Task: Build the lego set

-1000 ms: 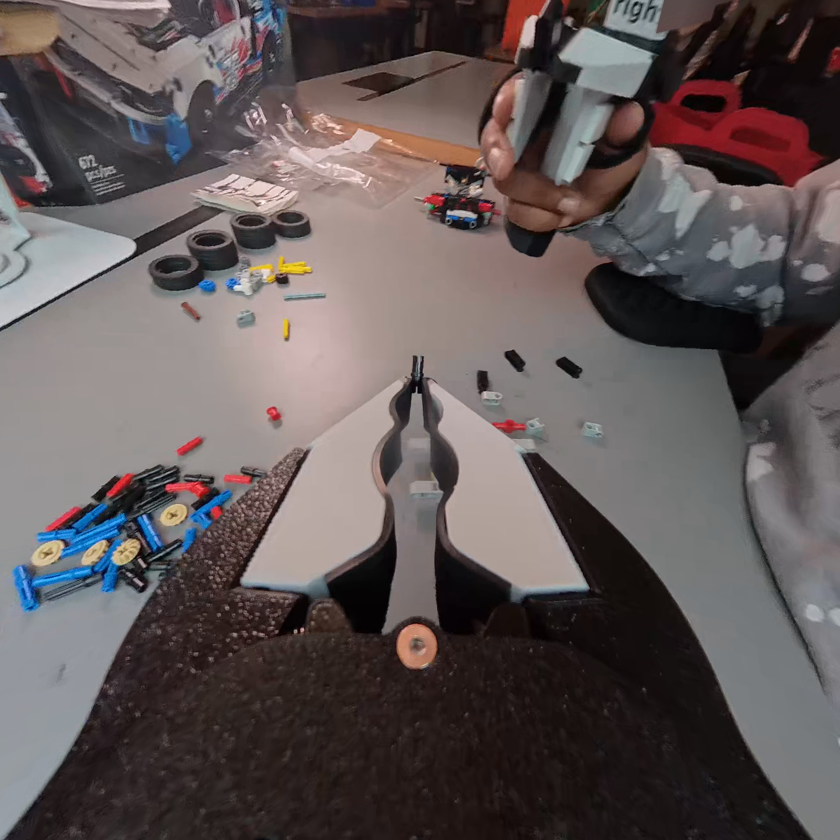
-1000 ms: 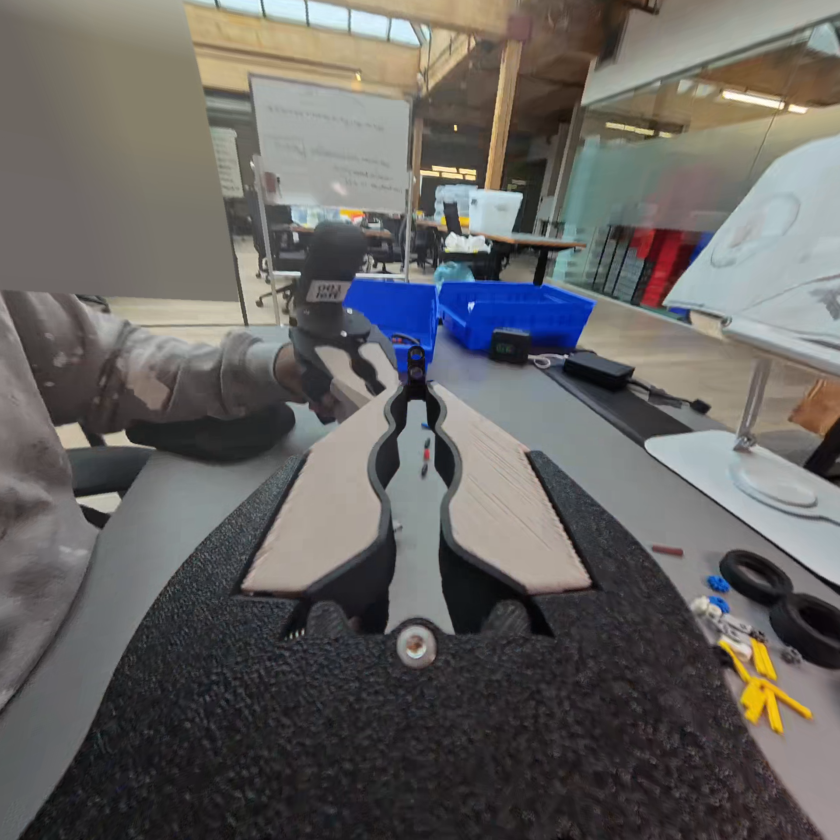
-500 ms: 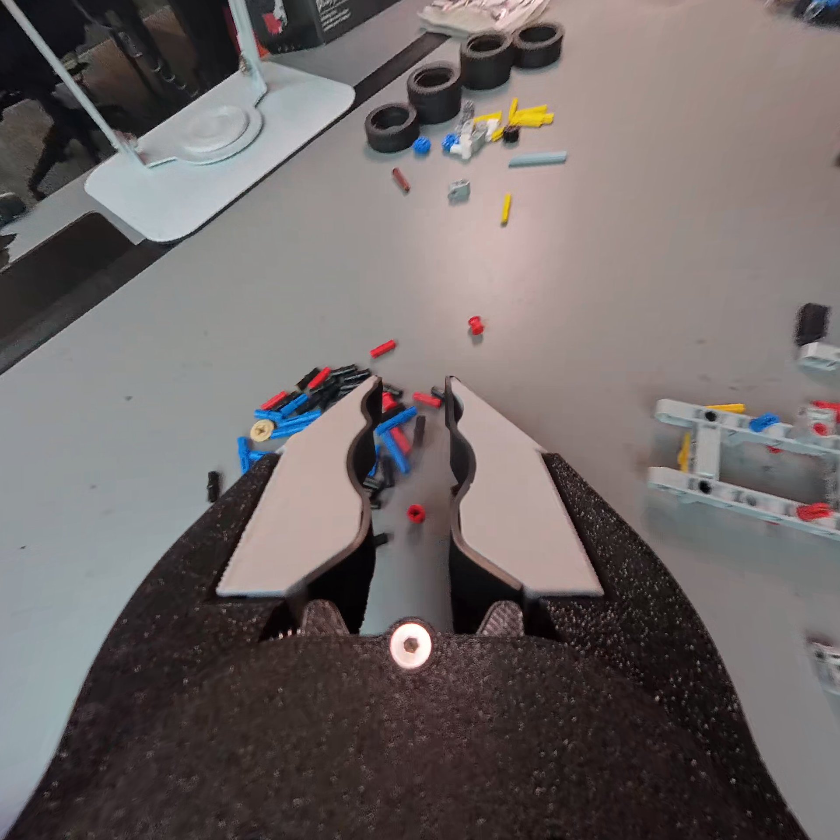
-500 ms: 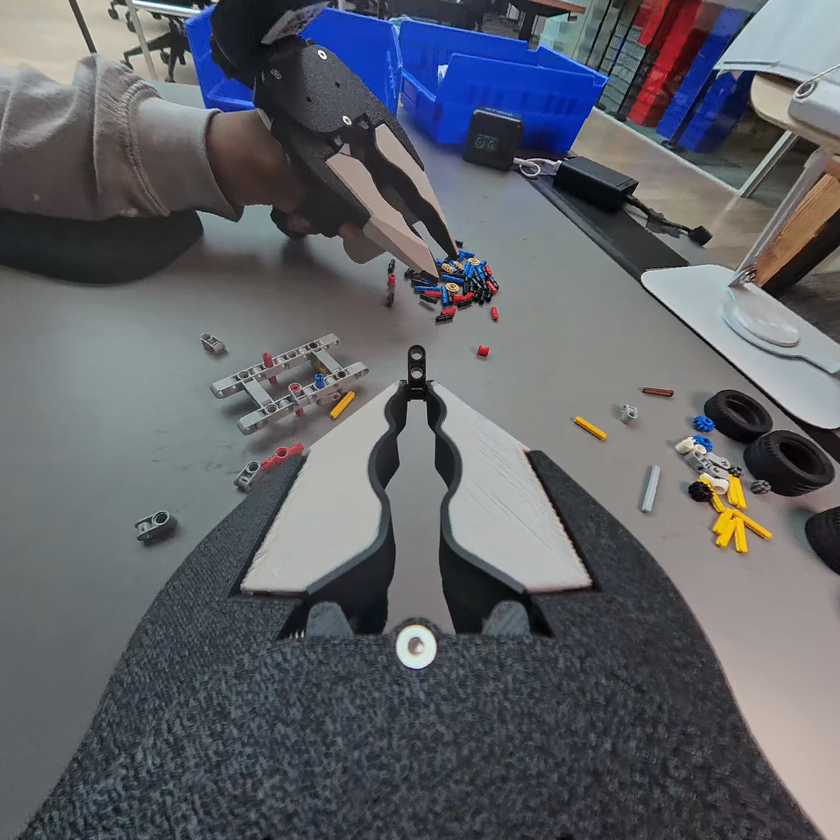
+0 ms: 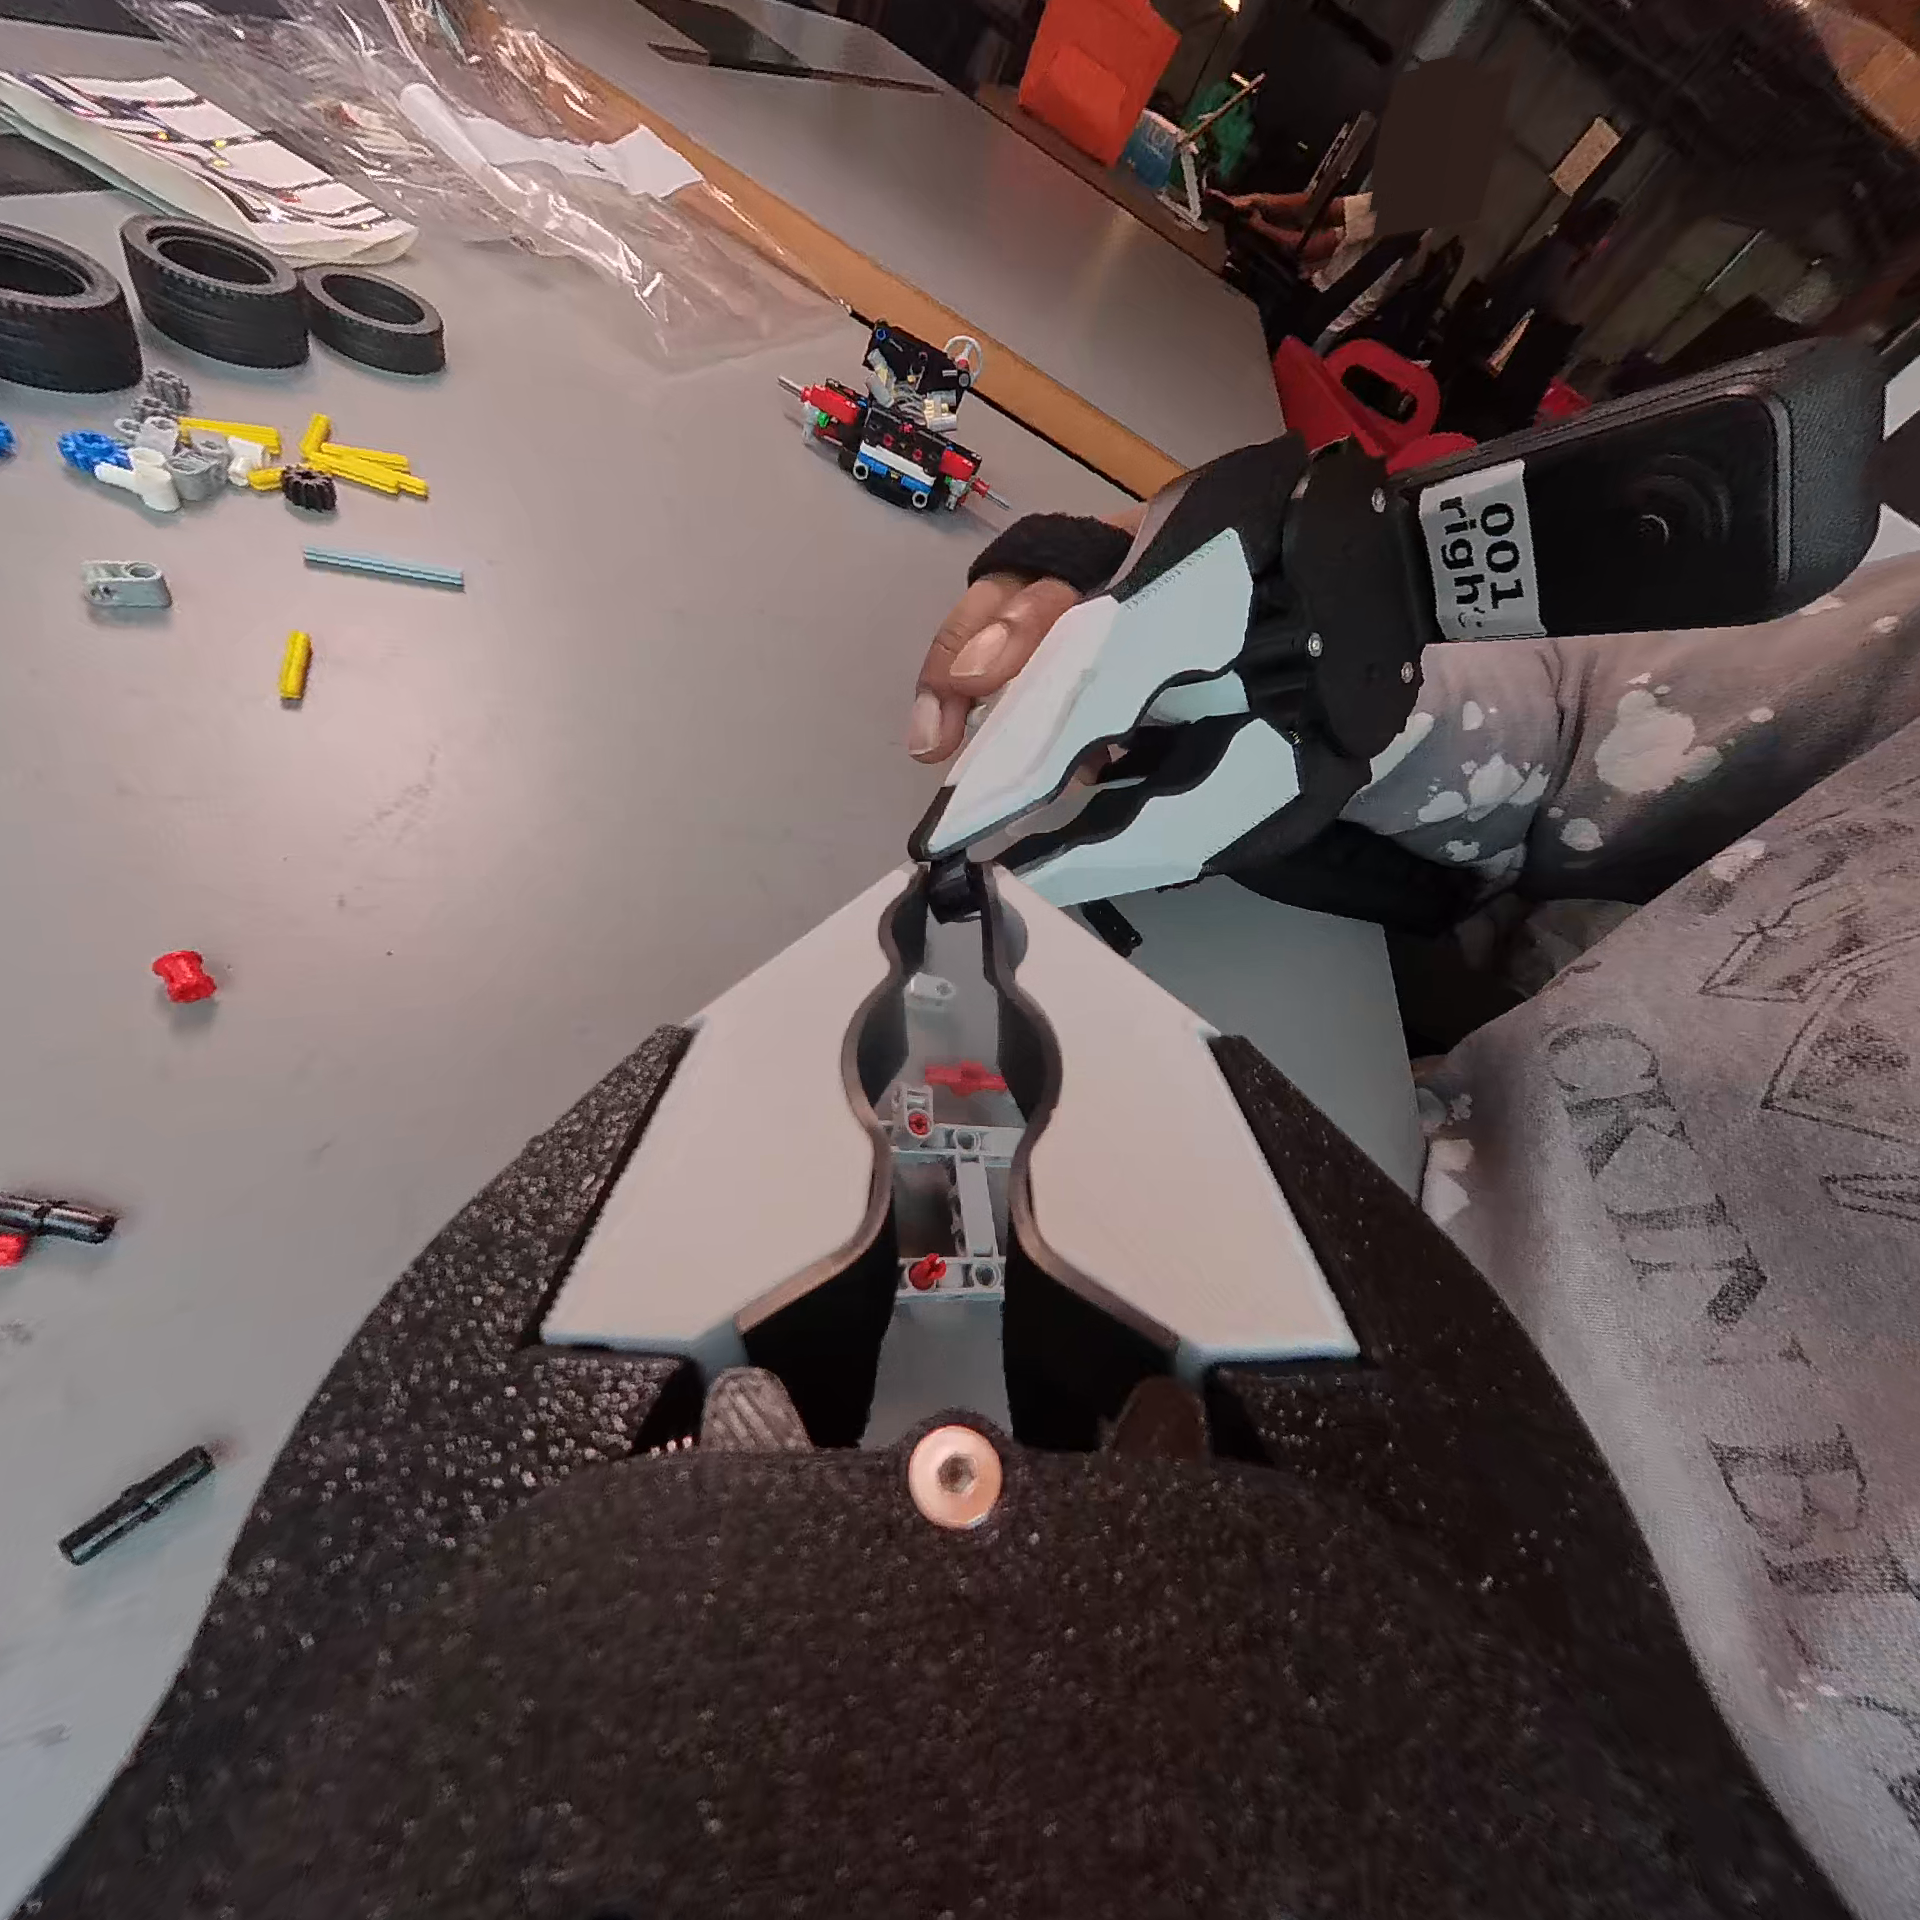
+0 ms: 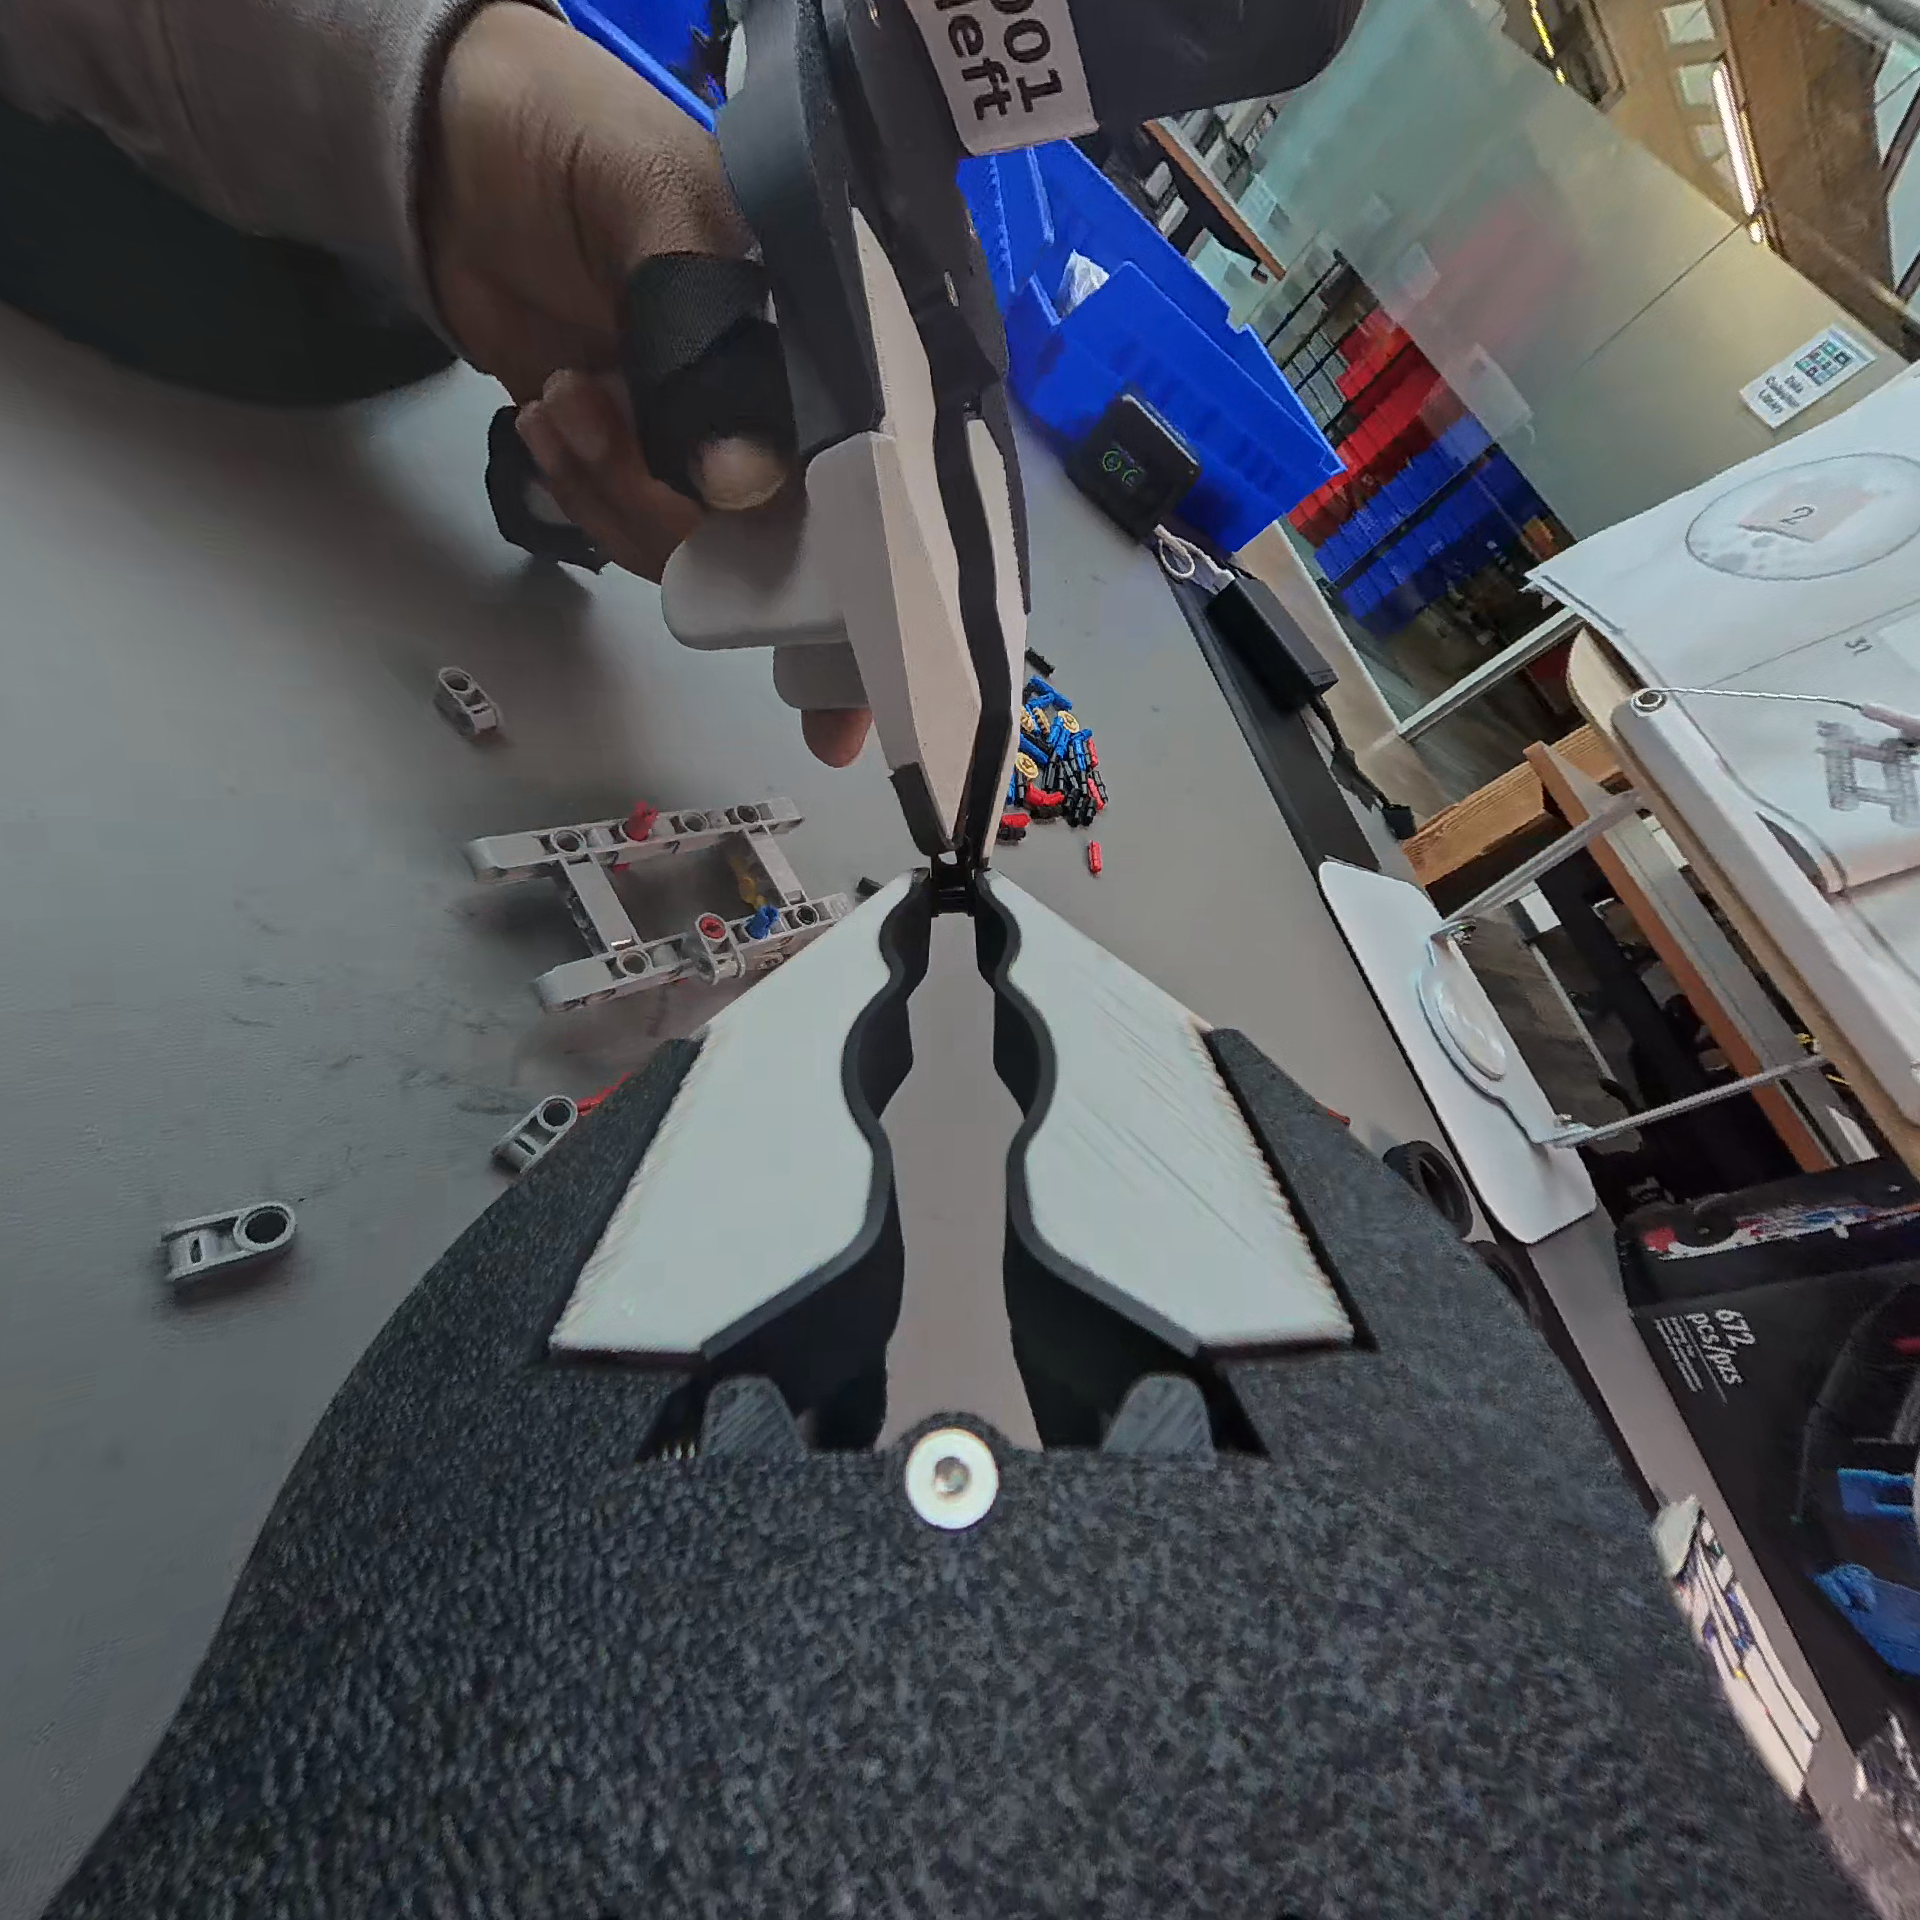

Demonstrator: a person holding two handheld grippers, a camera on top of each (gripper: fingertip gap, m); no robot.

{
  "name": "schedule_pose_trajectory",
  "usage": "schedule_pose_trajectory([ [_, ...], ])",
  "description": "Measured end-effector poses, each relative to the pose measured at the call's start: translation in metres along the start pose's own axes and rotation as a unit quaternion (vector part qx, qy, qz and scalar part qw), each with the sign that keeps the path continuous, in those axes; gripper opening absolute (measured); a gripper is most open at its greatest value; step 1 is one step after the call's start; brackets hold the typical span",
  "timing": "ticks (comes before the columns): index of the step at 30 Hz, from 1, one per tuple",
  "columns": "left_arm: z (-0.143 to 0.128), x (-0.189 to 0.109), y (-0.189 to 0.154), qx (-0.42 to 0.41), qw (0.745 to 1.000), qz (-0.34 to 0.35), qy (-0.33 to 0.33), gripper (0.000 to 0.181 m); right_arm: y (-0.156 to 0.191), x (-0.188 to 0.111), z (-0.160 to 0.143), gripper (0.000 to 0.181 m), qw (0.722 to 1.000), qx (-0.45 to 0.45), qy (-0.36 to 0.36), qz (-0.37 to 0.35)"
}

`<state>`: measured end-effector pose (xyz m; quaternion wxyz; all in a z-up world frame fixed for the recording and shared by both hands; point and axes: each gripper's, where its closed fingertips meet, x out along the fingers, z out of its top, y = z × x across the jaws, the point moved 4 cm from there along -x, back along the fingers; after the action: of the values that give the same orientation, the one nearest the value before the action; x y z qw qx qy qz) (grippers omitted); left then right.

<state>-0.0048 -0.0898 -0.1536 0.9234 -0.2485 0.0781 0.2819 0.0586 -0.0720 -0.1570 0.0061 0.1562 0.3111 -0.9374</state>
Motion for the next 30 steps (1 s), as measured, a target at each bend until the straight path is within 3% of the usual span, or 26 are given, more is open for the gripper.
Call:
schedule_pose_trajectory([
  [2,0.005,-0.005,0.001,0.027,0.999,0.023,-0.004,0.008,-0.005,-0.001,0.002,0.009,1.0,0.01,-0.007,-0.012],
  [5,0.029,-0.045,0.028,0.103,0.978,0.179,-0.014,0.008,-0.023,-0.011,-0.011,0.023,0.997,0.074,0.017,0.01],
  [7,0.046,-0.104,0.063,0.149,0.921,0.361,-0.006,0.008,-0.025,-0.022,-0.032,0.019,0.987,0.124,0.066,0.079],
  [9,0.049,-0.174,0.094,0.163,0.833,0.527,0.04,0.009,-0.015,-0.034,-0.055,0.016,0.968,0.151,0.127,0.157],
  [11,0.036,-0.239,0.114,0.126,0.744,0.649,0.095,0.009,-0.007,-0.038,-0.066,0.016,0.957,0.164,0.147,0.187],
  [12,0.027,-0.263,0.12,0.099,0.716,0.681,0.118,0.009,-0.004,-0.035,-0.067,0.017,0.956,0.167,0.146,0.193],
  [14,0.013,-0.29,0.128,0.058,0.689,0.71,0.133,0.009,0.006,-0.028,-0.067,0.018,0.951,0.164,0.152,0.214],
  [17,-0.001,-0.302,0.134,0.029,0.682,0.716,0.147,0.017,0.019,-0.021,-0.07,0.019,0.944,0.14,0.181,0.239],
  [19,0.001,-0.294,0.132,0.04,0.696,0.704,0.133,0.027,0.019,-0.018,-0.068,0.008,0.945,0.137,0.181,0.235],
  [21,0.013,-0.266,0.123,0.075,0.743,0.658,0.095,0.027,0.014,-0.017,-0.065,0.007,0.954,0.118,0.169,0.216],
  [23,0.025,-0.214,0.105,0.094,0.836,0.539,0.04,0.028,0.002,-0.015,-0.049,0.007,0.972,0.106,0.12,0.174],
  [25,0.031,-0.152,0.074,0.075,0.929,0.363,-0.015,0.028,-0.007,-0.015,-0.03,0.007,0.985,0.089,0.068,0.132],
  [26,0.03,-0.123,0.055,0.055,0.961,0.268,-0.028,0.029,-0.01,-0.014,-0.021,0.007,0.99,0.073,0.047,0.109],
  [28,0.024,-0.076,0.022,0.008,0.992,0.118,-0.031,0.032,-0.01,-0.012,-0.006,0.007,0.996,0.039,0.018,0.077],
  [30,0.014,-0.043,0.002,-0.026,0.999,0.037,-0.013,0.033,-0.006,-0.009,0.004,0.007,0.998,0.005,0.005,0.055],
])
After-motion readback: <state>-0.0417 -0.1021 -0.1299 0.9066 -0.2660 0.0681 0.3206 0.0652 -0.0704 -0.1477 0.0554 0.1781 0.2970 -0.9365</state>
